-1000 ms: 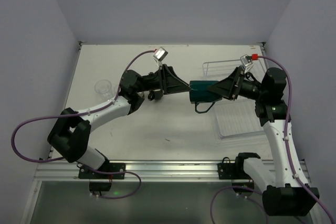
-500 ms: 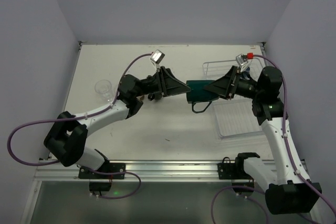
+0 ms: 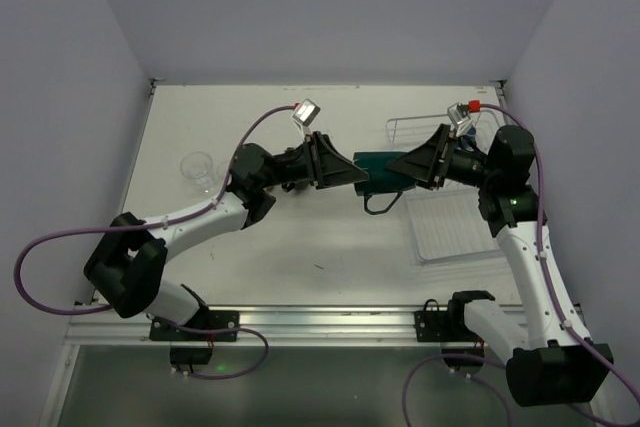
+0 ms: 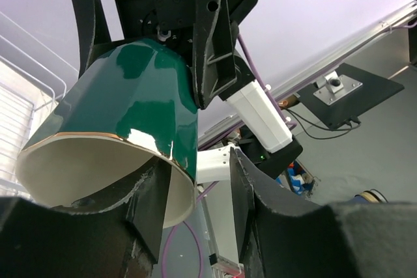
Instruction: Unload the cups from the dish rack
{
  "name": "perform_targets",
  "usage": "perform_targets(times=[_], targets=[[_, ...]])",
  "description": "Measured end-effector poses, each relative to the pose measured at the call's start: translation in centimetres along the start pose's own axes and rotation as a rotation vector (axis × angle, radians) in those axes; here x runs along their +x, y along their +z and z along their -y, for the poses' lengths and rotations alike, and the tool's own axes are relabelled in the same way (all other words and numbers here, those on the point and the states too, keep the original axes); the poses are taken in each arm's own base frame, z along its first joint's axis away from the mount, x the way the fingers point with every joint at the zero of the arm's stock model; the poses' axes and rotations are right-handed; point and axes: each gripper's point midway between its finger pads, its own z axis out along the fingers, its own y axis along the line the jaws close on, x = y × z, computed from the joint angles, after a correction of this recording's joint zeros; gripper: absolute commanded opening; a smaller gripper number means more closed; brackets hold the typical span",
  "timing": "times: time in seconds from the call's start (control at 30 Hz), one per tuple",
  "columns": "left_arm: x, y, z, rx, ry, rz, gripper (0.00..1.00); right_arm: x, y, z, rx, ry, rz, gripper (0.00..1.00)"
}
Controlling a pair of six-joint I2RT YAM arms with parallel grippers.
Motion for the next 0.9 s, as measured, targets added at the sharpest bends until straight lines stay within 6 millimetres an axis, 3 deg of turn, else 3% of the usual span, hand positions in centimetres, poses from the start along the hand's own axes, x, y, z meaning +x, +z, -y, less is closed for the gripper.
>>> perform_targets(times=[0.1, 0.2, 0.23, 0.33, 0.4, 0.43, 0.5, 0.53, 0.57, 0.77, 0.9], targets=[[0.2, 0.1, -0.2, -0.006, -0.001, -0.006, 0.39, 0.0, 0.0, 0.0, 0.0, 0.0, 0.0, 0.0], [0.4, 0.1, -0.3, -0.012, 0.005, -0.01, 0.17, 0.0, 0.0, 0.0, 0.0, 0.003, -0.001, 0.0], [0.4, 0.1, -0.5, -0.018, 0.003, -0.013, 0.0, 0.0, 0.0, 0.0, 0.0, 0.003, 0.0, 0.0], [0.3, 0.4, -0.7, -0.037, 0.01, -0.019, 0.0, 0.0, 0.0, 0.0, 0.002, 0.008, 0.001, 0.0], [0.1, 0.6, -0.8, -0.051, 0.014, -0.025, 0.0, -0.1, 0.0, 0.1, 0.004, 0.007, 0.007, 0.18], [0.1, 0.6, -0.9, -0.061, 0.017, -0.03, 0.0, -0.2, 0.0, 0.1, 0.005, 0.008, 0.007, 0.48], [0.0, 0.7, -1.1, -0.09, 0.023, -0.045, 0.0, -0.3, 0.0, 0.3, 0.012, 0.008, 0.013, 0.73], [-0.1, 0.7, -1.1, -0.109, 0.028, -0.054, 0.0, -0.3, -0.1, 0.3, 0.017, 0.006, 0.014, 0.95], [-0.1, 0.7, -1.2, -0.128, 0.032, -0.063, 0.0, -0.4, -0.1, 0.3, 0.026, 0.006, 0.015, 0.99], [0.8, -0.9, -1.8, -0.259, 0.114, -0.123, 0.0, -0.9, -0.2, 1.5, 0.15, -0.01, 0.047, 0.99], [0.8, -4.6, -5.2, -0.496, 0.114, -0.124, 0.0, -2.7, -1.1, 2.7, 0.311, -0.042, 0.14, 0.99]])
